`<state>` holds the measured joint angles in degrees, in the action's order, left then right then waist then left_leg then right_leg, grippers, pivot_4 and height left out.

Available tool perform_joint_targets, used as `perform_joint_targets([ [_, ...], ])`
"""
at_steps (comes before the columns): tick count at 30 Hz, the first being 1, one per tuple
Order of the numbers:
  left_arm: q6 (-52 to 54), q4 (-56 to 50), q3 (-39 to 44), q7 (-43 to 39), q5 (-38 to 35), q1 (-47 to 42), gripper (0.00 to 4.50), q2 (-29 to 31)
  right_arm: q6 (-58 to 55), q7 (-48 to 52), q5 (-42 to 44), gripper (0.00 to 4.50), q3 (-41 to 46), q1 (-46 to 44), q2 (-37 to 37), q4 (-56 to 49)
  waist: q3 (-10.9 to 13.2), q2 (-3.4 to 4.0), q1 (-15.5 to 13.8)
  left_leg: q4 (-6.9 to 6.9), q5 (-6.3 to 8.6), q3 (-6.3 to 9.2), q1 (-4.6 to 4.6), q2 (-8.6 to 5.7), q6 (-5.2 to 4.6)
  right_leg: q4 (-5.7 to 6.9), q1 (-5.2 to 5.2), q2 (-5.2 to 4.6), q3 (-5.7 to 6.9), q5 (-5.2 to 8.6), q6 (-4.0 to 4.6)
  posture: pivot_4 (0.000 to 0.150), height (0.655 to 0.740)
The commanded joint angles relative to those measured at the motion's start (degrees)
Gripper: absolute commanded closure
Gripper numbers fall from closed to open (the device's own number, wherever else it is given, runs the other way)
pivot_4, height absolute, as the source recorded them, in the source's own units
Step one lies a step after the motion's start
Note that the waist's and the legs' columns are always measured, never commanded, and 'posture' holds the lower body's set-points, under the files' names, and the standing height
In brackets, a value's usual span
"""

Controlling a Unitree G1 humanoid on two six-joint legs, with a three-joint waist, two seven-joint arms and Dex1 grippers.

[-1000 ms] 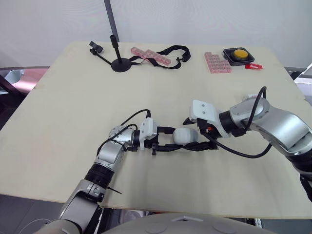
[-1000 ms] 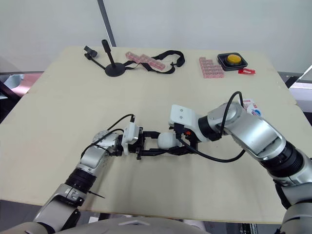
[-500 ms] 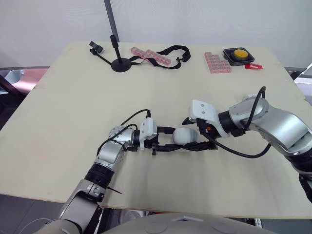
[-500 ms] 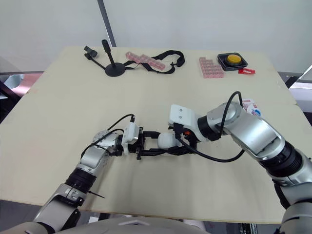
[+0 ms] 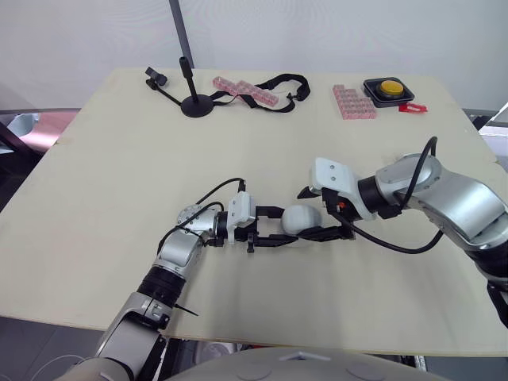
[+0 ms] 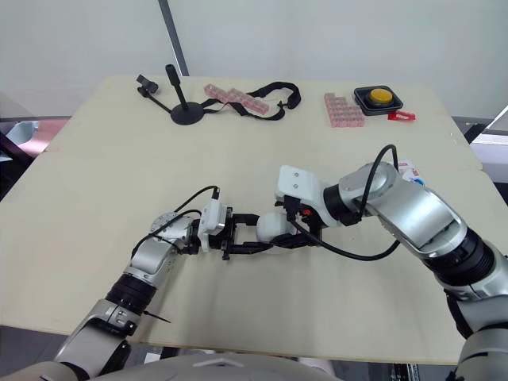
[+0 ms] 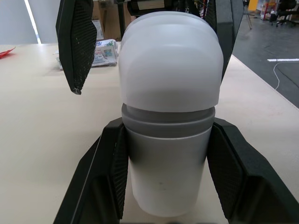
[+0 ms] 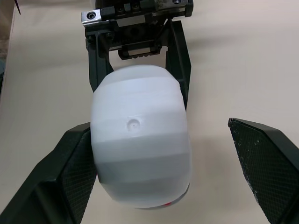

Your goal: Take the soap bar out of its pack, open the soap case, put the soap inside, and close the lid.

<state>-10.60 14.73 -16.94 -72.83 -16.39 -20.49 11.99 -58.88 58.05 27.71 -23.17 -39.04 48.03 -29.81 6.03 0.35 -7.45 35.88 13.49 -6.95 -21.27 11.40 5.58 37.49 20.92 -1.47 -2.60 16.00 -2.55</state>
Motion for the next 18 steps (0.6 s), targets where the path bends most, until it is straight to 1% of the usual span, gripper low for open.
perform_joint_targets([
  [1, -0.1, -0.6, -0.7, -0.2, 0.4, 0.5, 2.60, 0.5, 0.6, 0.5, 0.1, 0.01, 2.0, -1.5, 0.5, -0.6, 0.0, 0.00, 0.0, 0.00, 0.00, 0.00, 0.00, 0.00, 0.00, 0.00, 0.00, 0.00, 0.00, 0.00, 0.00, 0.150, 0.7400],
  [18, 0.0, -0.4, -0.7, -0.4, 0.5, 0.2, 2.60, 0.8, -1.7, 0.3, 2.5, 0.01, 4.4, -0.3, 1.5, -3.5, 0.0, 0.00, 0.0, 0.00, 0.00, 0.00, 0.00, 0.01, 0.00, 0.00, 0.00, 0.02, 0.00, 0.00, 0.00, 0.150, 0.7400],
])
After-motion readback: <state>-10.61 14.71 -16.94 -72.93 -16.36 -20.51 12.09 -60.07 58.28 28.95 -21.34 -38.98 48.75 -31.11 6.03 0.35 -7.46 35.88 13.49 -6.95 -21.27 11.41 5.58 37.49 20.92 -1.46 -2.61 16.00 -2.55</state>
